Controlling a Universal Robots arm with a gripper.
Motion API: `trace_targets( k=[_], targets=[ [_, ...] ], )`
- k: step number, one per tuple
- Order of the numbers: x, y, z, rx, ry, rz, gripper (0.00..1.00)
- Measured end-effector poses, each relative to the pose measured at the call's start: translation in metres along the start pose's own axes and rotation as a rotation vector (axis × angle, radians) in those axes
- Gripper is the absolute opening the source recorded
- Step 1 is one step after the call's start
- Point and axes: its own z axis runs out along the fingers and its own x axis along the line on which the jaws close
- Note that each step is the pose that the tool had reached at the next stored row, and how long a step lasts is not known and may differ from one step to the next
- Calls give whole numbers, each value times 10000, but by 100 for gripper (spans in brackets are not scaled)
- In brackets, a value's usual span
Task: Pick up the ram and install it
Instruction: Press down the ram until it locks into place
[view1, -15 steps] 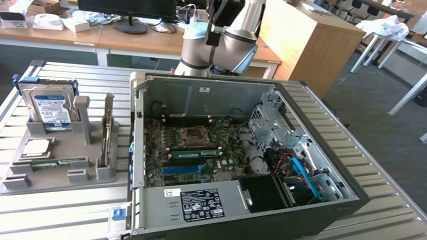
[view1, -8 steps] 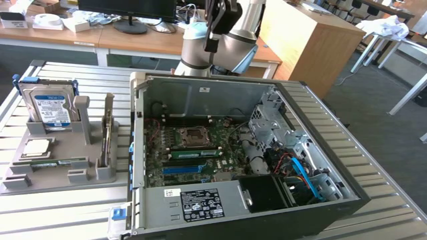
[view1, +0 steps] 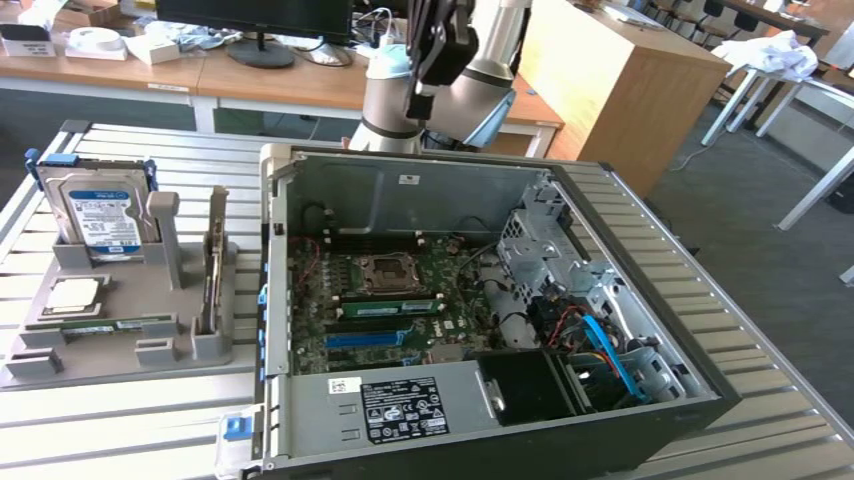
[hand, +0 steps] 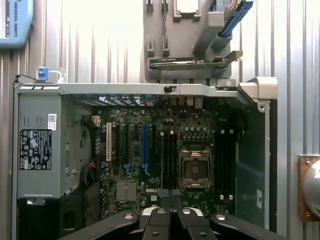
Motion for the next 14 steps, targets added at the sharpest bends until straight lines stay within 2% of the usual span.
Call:
trace_targets(
  k=[14],
  targets=[
    [0, -7, 254, 1, 0, -1, 10]
  ],
)
